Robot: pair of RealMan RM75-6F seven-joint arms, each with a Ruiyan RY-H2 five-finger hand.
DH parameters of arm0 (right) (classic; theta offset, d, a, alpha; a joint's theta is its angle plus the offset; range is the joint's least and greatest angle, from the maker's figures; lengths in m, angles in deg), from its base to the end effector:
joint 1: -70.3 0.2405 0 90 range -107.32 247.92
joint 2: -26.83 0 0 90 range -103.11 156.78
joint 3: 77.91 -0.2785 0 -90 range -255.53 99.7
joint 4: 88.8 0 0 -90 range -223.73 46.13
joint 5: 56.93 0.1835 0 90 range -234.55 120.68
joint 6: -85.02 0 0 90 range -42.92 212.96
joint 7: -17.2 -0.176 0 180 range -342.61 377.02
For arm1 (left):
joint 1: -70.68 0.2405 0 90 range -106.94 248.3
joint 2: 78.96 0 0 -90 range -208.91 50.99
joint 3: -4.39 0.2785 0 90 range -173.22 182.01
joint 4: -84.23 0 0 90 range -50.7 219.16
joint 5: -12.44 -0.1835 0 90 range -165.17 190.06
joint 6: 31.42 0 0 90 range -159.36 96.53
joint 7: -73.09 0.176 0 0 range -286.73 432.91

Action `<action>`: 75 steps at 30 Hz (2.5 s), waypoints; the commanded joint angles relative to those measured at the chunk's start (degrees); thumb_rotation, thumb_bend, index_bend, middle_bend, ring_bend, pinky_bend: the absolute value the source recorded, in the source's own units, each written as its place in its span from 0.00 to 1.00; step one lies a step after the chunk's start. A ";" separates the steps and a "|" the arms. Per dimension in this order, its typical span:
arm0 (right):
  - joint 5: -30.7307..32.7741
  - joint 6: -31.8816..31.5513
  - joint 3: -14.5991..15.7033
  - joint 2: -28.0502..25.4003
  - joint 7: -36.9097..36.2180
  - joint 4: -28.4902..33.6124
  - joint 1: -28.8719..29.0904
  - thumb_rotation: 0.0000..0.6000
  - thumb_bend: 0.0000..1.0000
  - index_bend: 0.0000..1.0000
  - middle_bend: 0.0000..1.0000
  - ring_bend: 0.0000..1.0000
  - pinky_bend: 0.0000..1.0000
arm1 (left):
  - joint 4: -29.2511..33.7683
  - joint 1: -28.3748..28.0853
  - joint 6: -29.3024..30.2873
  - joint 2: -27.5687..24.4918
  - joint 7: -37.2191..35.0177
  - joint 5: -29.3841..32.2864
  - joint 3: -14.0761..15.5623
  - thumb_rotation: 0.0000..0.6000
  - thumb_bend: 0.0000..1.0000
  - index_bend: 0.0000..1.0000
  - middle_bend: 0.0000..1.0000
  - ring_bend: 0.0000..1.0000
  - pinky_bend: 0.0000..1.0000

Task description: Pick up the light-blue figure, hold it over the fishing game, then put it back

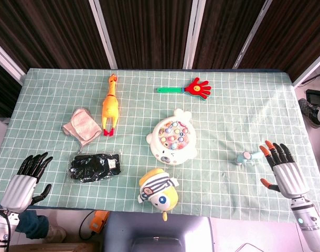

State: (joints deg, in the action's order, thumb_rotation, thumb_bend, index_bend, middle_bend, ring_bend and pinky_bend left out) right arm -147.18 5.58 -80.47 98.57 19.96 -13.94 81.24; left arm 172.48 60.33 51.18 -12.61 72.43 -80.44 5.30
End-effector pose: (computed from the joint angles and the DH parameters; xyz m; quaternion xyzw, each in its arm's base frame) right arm -0.3386 -0.2510 0.1548 0.6830 -0.3004 0.3315 0.5774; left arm -0.3005 0.2287 0.1597 -0.6713 -0.3542 -0.3937 0.5186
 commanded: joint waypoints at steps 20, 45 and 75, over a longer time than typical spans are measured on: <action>1.15 22.01 0.82 16.20 -30.81 -37.38 15.26 1.00 0.46 0.59 0.00 0.00 0.00 | 0.46 -0.58 -1.55 1.15 3.06 0.41 0.19 1.00 0.39 0.00 0.00 0.00 0.00; -0.25 21.70 4.07 14.93 -31.50 -35.72 16.44 1.00 0.47 0.62 0.00 0.00 0.00 | 0.45 -0.64 -1.49 1.19 3.20 -0.12 0.60 1.00 0.39 0.00 0.00 0.00 0.00; 0.48 22.68 4.87 15.34 -29.50 -34.15 16.98 1.00 0.52 0.63 0.00 0.00 0.00 | 0.27 -0.50 -0.78 0.85 2.28 -0.64 0.74 1.00 0.39 0.00 0.00 0.00 0.00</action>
State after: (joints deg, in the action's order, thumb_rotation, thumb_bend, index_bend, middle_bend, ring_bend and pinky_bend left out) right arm -146.69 28.30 -75.60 113.93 -9.54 -48.12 98.25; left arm 172.74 59.82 50.40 -11.76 74.71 -81.08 6.04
